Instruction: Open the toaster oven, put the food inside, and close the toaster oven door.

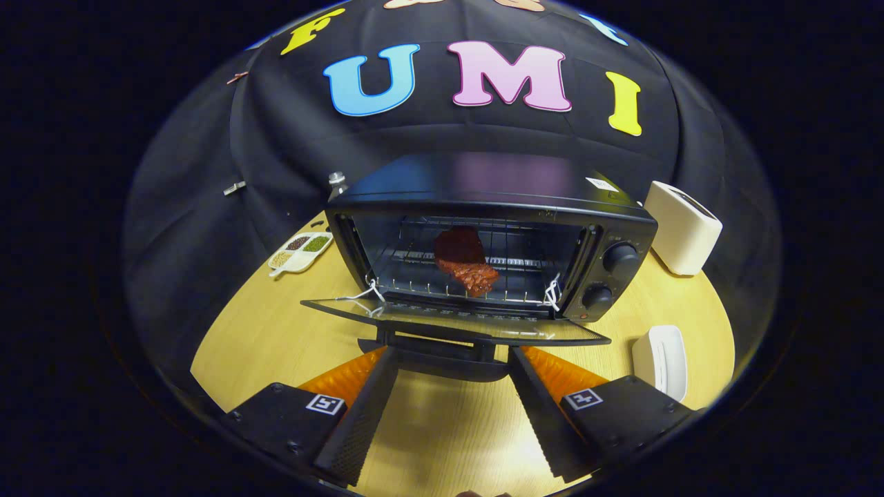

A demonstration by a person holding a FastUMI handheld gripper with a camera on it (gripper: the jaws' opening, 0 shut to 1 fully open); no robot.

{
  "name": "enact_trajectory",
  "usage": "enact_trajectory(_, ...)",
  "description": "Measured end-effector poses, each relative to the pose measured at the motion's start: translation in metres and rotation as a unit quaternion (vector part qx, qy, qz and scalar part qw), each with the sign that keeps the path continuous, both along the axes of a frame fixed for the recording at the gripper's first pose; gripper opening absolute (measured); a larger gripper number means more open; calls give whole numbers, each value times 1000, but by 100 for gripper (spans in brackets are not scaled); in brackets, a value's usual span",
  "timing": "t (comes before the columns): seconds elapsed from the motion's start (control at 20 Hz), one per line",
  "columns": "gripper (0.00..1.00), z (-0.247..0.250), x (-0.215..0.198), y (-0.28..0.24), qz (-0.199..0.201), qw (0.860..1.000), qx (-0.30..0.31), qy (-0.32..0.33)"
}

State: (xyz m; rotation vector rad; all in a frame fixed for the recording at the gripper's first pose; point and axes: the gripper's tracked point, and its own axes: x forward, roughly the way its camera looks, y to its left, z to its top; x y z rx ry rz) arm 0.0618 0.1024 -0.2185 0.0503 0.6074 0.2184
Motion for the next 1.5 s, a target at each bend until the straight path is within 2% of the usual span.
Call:
enact_trajectory(0.3, 99, 27, 28, 1, -1, 999, 27, -20)
enact_trajectory(0.5, 99, 58, 68, -4, -6, 998, 0, -58)
enact_trajectory(0.7, 99, 107, 83, 3, -10, 993, 17, -115)
enact_trajectory(0.85, 99, 149, 60, 6, -6, 987, 34, -158)
enact_trajectory(1.05, 98, 204, 37, -25, -15, 972, 20, -233)
enact_trajectory(1.2, 98, 242, 17, -64, -37, 959, 4, -280)
enact_trajectory(1.5, 98, 274, -34, -124, -99, 948, 11, -301)
